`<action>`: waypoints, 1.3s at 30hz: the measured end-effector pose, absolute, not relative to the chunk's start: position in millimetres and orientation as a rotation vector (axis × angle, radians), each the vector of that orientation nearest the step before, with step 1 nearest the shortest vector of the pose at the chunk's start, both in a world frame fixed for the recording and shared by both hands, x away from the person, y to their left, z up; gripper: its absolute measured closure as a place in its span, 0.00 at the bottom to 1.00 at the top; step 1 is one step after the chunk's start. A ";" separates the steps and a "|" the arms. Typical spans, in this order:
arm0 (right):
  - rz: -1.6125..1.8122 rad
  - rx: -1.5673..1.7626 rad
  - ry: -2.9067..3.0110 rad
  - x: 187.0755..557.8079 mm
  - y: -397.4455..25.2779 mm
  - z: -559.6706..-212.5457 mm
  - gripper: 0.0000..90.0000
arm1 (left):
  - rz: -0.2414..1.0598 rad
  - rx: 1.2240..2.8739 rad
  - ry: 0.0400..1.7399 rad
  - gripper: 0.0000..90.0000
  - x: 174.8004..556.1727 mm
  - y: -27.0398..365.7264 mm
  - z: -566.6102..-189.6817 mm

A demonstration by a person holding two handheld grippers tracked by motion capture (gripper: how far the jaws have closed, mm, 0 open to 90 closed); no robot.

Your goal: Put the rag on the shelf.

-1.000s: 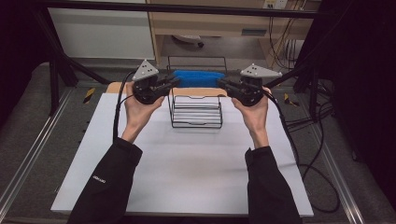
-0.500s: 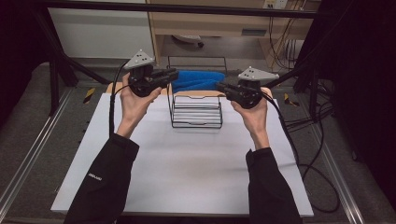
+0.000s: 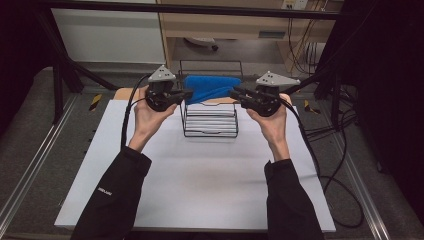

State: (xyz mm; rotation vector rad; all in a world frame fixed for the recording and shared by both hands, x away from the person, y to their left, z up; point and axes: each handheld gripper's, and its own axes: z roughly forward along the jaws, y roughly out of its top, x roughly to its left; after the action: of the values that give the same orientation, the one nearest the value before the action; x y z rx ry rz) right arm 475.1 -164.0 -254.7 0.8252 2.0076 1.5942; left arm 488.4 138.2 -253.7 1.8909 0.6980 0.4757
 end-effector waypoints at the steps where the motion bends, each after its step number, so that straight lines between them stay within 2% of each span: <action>1: 1.608 0.822 2.005 474.2 -164.6 -253.7 0.79 | 0.477 1.893 0.699 1.00 488.7 137.8 -255.3; 6: 1.647 0.824 1.987 470.9 -166.0 -250.1 0.75 | 0.487 1.903 0.695 1.00 490.6 135.7 -263.0; 10: 1.629 0.836 2.037 470.6 -163.2 -254.2 0.92 | 0.495 1.912 0.684 1.00 491.4 132.2 -267.9; 13: 1.573 0.862 2.083 471.7 -159.9 -262.7 1.00 | 0.497 1.910 0.681 1.00 491.7 131.1 -270.1; 24: 1.510 0.941 2.040 482.2 -163.4 -289.8 0.99 | 0.494 1.899 0.698 0.99 496.5 134.3 -281.3; 28: 1.551 0.932 2.027 476.3 -166.0 -285.8 0.91 | 0.497 1.906 0.698 0.95 491.1 138.8 -280.9; 32: 1.568 0.943 2.023 467.8 -172.6 -280.1 0.77 | 0.480 1.909 0.711 0.85 483.9 145.9 -280.4; 39: 1.519 1.007 2.021 454.3 -183.5 -276.3 0.39 | 0.496 1.967 0.740 0.62 469.6 161.2 -287.2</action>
State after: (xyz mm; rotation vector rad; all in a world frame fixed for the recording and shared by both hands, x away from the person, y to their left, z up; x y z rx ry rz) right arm 454.3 -183.5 -276.3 1.0070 2.0213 1.5191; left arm 469.6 161.2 -287.2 1.9667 0.7402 0.4956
